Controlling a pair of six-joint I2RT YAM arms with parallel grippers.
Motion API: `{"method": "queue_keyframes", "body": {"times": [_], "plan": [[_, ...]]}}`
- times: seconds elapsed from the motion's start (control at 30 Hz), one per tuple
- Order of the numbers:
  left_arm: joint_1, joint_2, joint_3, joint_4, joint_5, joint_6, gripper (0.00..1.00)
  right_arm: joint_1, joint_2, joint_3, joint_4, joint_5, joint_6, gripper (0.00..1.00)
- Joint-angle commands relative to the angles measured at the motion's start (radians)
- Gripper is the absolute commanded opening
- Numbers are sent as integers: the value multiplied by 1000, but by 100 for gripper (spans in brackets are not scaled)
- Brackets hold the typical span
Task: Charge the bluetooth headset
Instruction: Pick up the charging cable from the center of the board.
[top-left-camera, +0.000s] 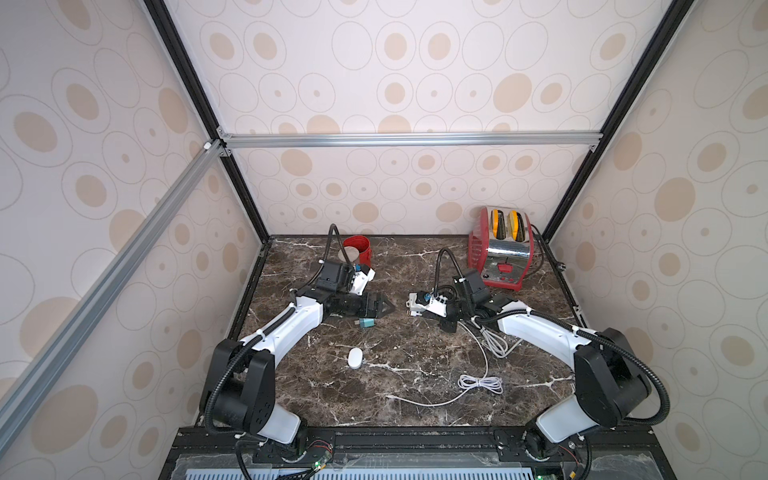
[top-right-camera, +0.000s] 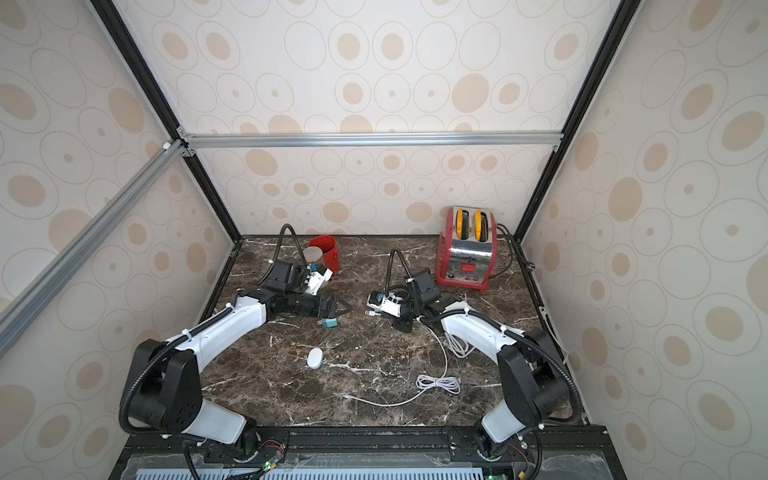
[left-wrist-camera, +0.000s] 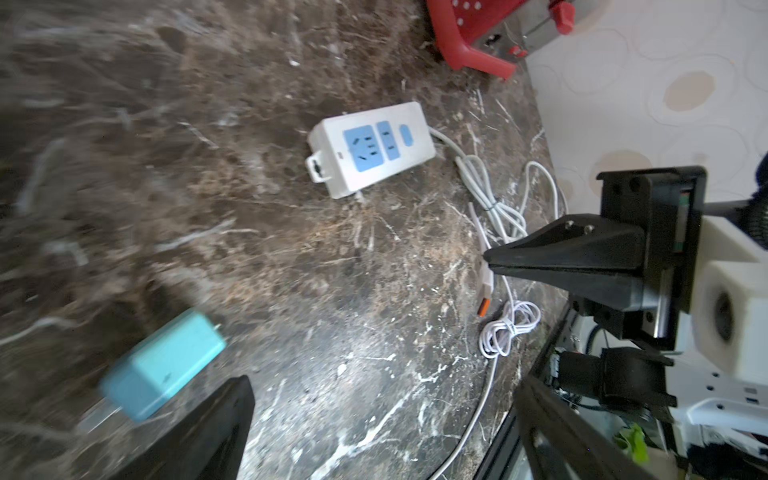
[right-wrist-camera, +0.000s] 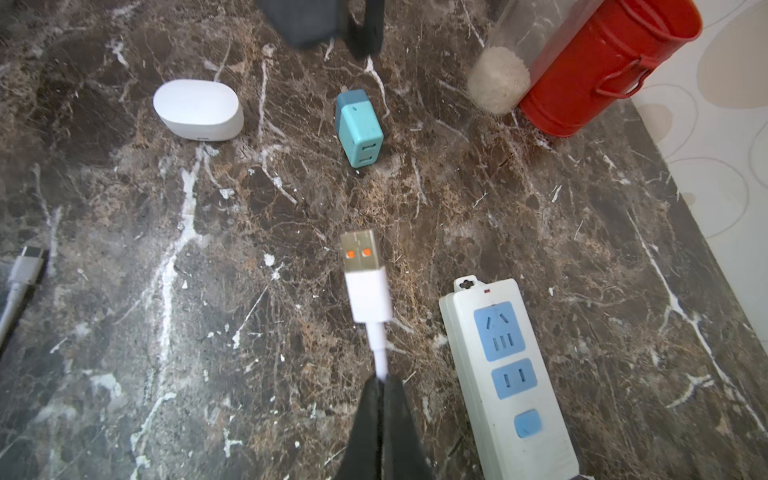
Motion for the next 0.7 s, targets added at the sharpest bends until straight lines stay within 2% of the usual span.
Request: {"method": "queue_keyframes", "body": {"times": [0.0, 0.17, 0.43, 0.67], "plan": [[-41, 56, 72, 115, 103, -67, 96, -4, -25, -12, 7, -45, 26, 0], [-56, 119, 105, 180, 170, -120, 83, -16, -29, -18, 37, -74, 50, 0], [-72, 182, 152, 137, 250, -97, 58, -20, -13, -16, 71, -110, 77, 0], [-86, 201, 176, 82, 275, -53, 57, -36, 12, -10, 81, -119, 98, 0]]}}
